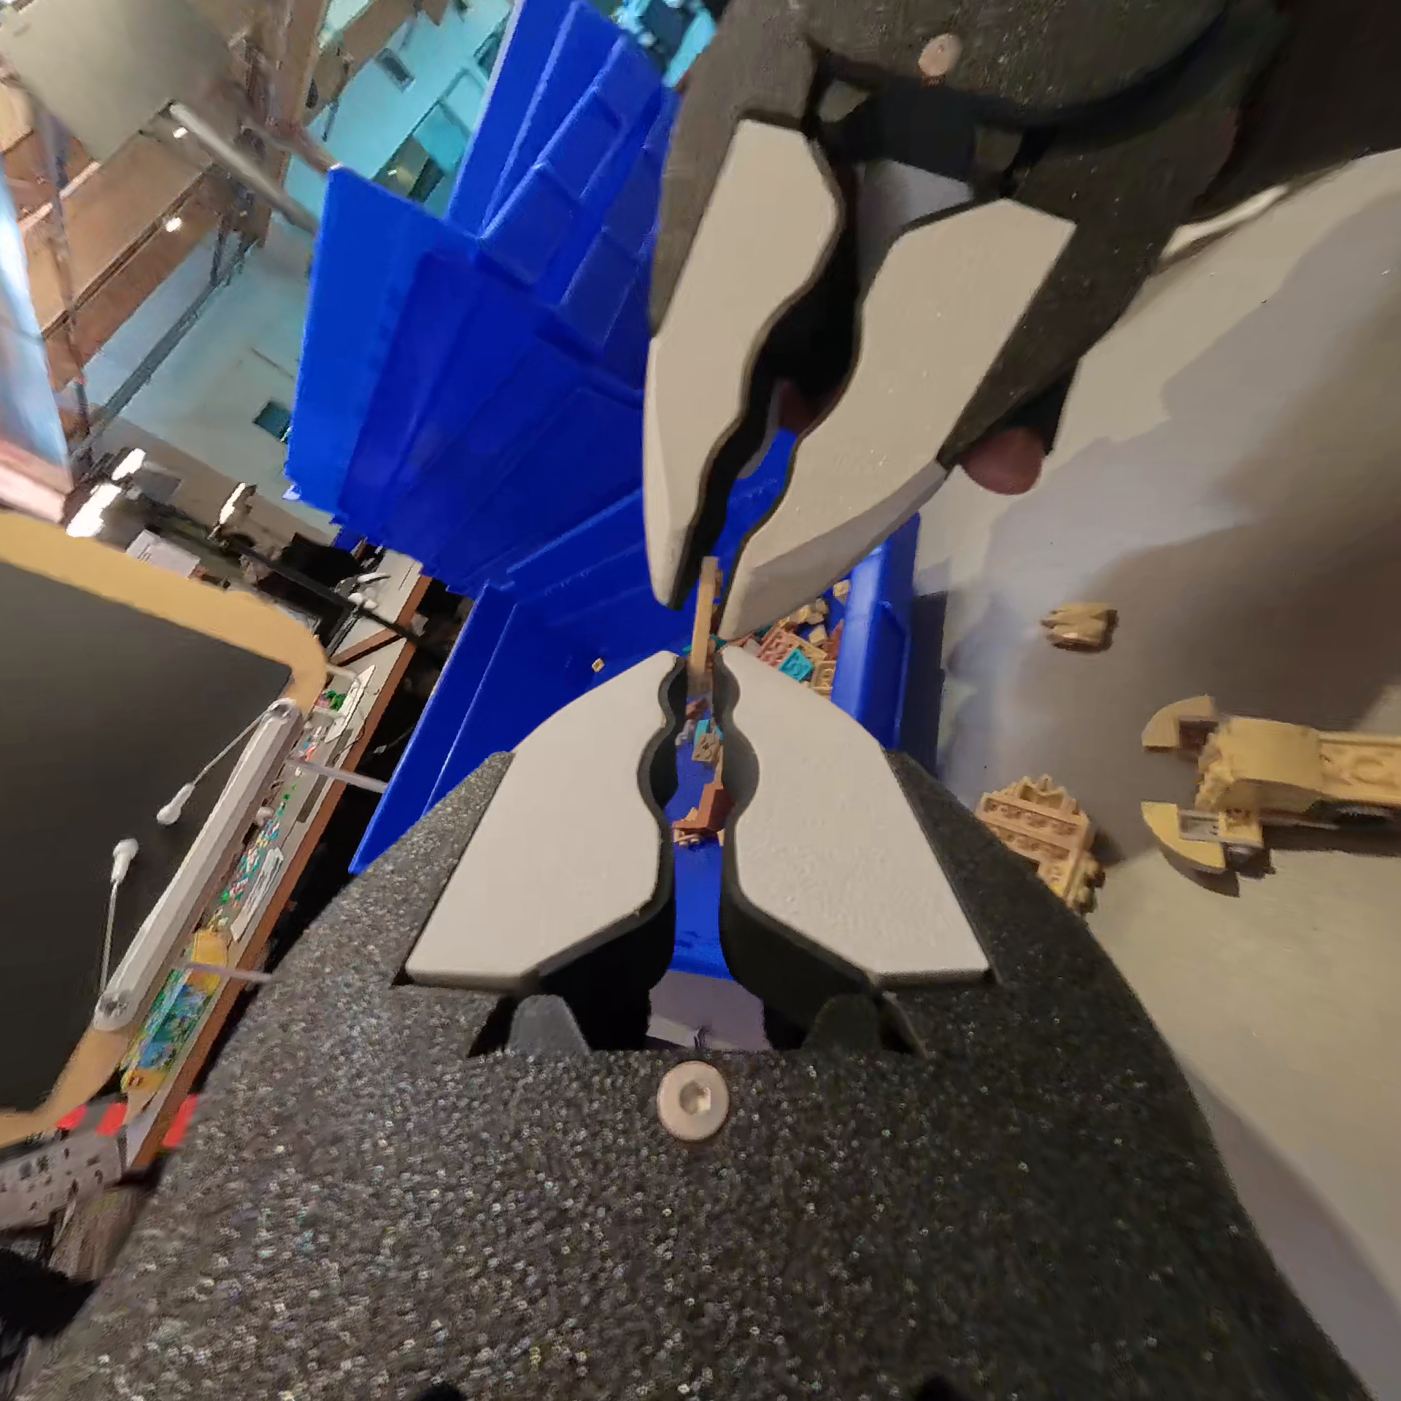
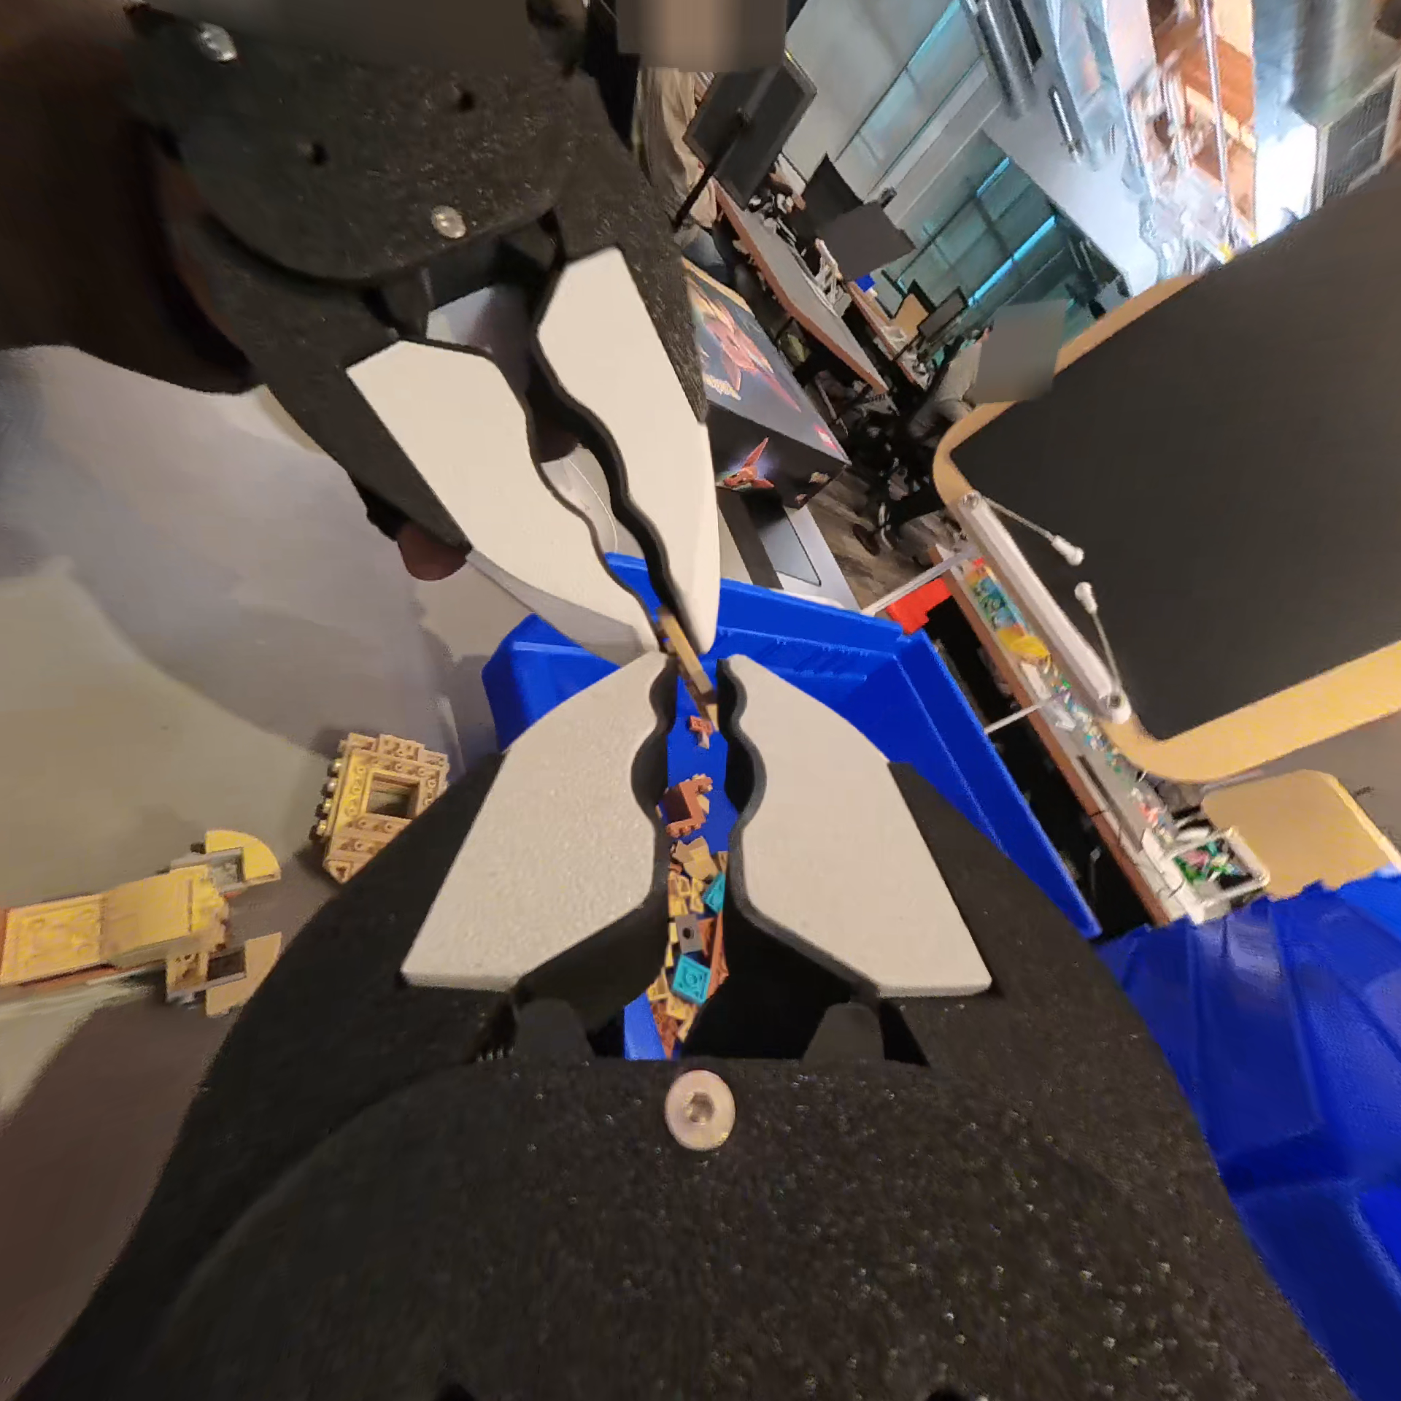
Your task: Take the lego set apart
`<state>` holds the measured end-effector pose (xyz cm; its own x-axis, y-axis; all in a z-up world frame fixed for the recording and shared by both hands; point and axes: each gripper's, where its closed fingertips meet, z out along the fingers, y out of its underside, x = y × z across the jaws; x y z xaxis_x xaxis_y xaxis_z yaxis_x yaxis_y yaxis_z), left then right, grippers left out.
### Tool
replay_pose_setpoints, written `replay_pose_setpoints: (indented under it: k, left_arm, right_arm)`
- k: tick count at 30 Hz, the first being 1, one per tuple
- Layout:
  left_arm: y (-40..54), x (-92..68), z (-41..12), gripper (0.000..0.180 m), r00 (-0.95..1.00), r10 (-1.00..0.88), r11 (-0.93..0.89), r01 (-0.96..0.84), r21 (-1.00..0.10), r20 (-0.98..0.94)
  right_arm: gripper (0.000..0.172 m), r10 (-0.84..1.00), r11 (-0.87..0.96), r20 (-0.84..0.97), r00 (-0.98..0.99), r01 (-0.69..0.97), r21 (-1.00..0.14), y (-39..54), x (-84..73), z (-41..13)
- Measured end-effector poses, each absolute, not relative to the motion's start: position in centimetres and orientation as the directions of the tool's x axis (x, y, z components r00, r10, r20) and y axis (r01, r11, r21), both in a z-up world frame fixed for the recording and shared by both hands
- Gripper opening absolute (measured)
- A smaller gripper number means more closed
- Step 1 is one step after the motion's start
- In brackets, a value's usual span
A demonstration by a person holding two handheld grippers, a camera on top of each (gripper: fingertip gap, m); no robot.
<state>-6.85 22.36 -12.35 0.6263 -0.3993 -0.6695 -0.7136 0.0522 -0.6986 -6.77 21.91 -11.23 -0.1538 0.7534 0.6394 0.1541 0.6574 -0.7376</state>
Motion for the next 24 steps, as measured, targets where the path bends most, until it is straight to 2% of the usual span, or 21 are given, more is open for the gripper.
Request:
replay_pose_setpoints:
  k: [2,4,6,8,11,14,16,20,24]
  left_arm:
    - [23.0,-8.0,-11.5,0.011,0.684,-0.319,0.021,-0.687,-0.726,-0.656]
    - [23.2,-9.0,-10.8,0.017,0.715,-0.26,0.008,-0.671,-0.742,-0.649]
    - [23.2,-9.4,-10.3,0.019,0.725,-0.228,0.011,-0.665,-0.746,-0.65]
    - [23.1,-9.3,-10.2,0.019,0.721,-0.227,0.012,-0.67,-0.742,-0.655]
    - [23.0,-9.0,-10.1,0.018,0.705,-0.222,0.015,-0.688,-0.725,-0.674]
    - [22.9,-8.6,-9.8,0.018,0.698,-0.218,0.024,-0.695,-0.718,-0.683]
    - [22.8,-8.4,-9.6,0.018,0.699,-0.22,0.033,-0.692,-0.721,-0.681]
    - [22.8,-8.1,-9.8,0.018,0.687,-0.221,0.027,-0.705,-0.709,-0.692]
    - [22.8,-8.0,-9.9,0.017,0.68,-0.223,0.027,-0.712,-0.702,-0.698]
  right_arm:
    - [0.005,0.797,0.603,0.596,-0.1,0.208,-0.77,23.2,-7.0,-11.3]
    - [0.006,0.827,0.53,0.563,0.004,0.33,-0.781,25.9,-7.1,-12.0]
    - [0.025,0.847,0.47,0.531,0.023,0.434,-0.769,27.5,-6.9,-13.6]
    - [0.032,0.869,0.448,0.493,-0.027,0.464,-0.764,27.3,-6.6,-14.5]
    - [0.031,0.861,0.499,0.477,-0.177,0.469,-0.728,25.2,-4.9,-14.6]
    - [0.028,0.82,0.566,0.373,-0.433,0.522,-0.638,21.8,-1.1,-16.5]
    - [0.028,0.794,0.591,0.288,-0.535,0.571,-0.57,20.8,1.2,-18.5]
    - [0.028,0.824,0.539,0.143,-0.548,0.679,-0.499,21.6,2.6,-21.6]
    - [0.031,0.849,0.504,0.101,-0.518,0.738,-0.449,22.8,2.8,-23.6]
